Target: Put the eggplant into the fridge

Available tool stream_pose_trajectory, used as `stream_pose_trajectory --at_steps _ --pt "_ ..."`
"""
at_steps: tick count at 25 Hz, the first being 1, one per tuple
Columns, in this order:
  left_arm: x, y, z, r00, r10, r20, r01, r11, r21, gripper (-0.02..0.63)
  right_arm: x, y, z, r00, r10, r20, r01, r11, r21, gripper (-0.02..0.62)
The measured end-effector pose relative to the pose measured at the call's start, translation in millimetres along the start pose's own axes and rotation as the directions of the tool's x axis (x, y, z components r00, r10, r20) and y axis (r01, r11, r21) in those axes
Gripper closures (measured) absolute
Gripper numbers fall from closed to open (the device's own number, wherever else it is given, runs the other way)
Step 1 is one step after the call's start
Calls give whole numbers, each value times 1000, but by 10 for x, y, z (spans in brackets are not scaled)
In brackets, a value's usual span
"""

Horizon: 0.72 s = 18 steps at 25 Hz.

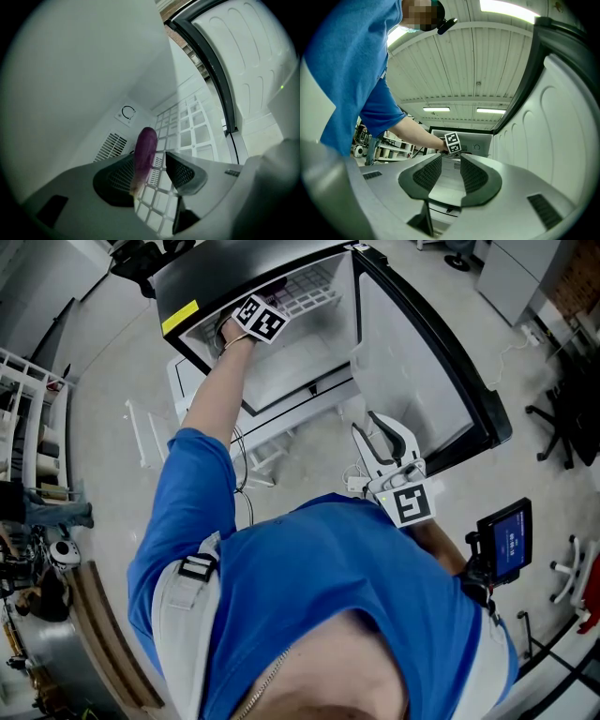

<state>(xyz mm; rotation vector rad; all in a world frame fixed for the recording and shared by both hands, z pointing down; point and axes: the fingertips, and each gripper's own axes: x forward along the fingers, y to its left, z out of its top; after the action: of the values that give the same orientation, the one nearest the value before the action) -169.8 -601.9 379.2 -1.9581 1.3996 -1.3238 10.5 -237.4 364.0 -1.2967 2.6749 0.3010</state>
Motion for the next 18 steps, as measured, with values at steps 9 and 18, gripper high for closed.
stream_pose_trajectory --at_steps 9,18 --pt "-135 -19 -15 999 -13 33 14 999 -35 408 19 62 -21 1000 23 0 -23 1000 4 468" --pt "-304 -24 22 997 4 71 0 999 -50 408 7 142 -23 999 46 -4 -46 999 13 466"
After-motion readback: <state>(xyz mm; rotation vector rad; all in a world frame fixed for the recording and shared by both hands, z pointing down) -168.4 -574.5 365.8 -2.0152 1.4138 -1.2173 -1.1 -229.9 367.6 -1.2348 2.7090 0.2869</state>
